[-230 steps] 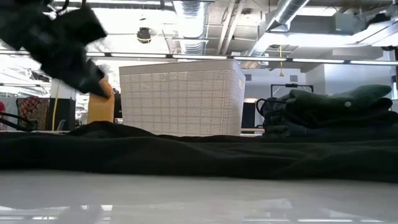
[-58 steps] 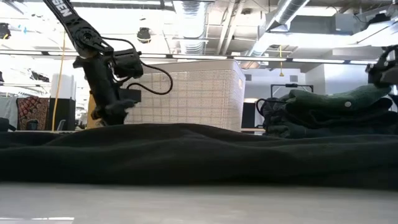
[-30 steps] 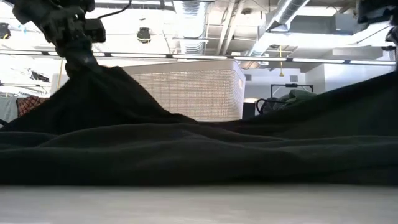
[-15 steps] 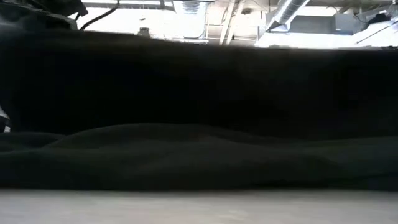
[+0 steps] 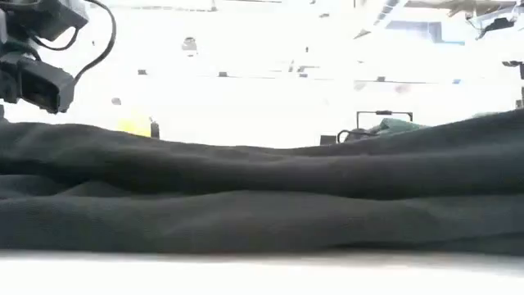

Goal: Fold laundry
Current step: Fold the black shirt

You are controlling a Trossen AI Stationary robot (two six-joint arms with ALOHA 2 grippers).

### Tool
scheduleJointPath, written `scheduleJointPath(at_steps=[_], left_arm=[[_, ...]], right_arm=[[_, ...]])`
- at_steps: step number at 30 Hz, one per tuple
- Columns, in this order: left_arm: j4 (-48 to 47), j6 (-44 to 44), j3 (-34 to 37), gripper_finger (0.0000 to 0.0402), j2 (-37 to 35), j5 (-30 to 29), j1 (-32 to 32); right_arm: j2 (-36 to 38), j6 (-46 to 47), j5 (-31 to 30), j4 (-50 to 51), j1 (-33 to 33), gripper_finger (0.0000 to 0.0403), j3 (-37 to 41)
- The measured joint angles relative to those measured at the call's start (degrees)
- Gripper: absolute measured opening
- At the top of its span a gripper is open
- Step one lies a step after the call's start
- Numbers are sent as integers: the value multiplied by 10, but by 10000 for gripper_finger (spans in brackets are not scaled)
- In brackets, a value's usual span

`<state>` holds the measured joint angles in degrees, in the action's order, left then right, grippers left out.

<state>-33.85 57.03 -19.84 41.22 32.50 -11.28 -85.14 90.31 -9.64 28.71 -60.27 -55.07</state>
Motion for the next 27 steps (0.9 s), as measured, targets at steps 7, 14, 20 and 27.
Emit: scheduleJointPath(at_steps=[7,14,20,27], left_arm=[[-6,23,0,0,34,-9,-27],[-61,31,0,9,66,-31,-37],[-70,16,0,57,87,-42,-49],[-56,9,0,124,90,-7,-56]], right_arm=[[-58,88,101,-7,0,78,0],[-37,83,142,-3,0,136,0],[-2,67,53,0,-11,170,0],[-47,7,-23,-7,11,177,0]])
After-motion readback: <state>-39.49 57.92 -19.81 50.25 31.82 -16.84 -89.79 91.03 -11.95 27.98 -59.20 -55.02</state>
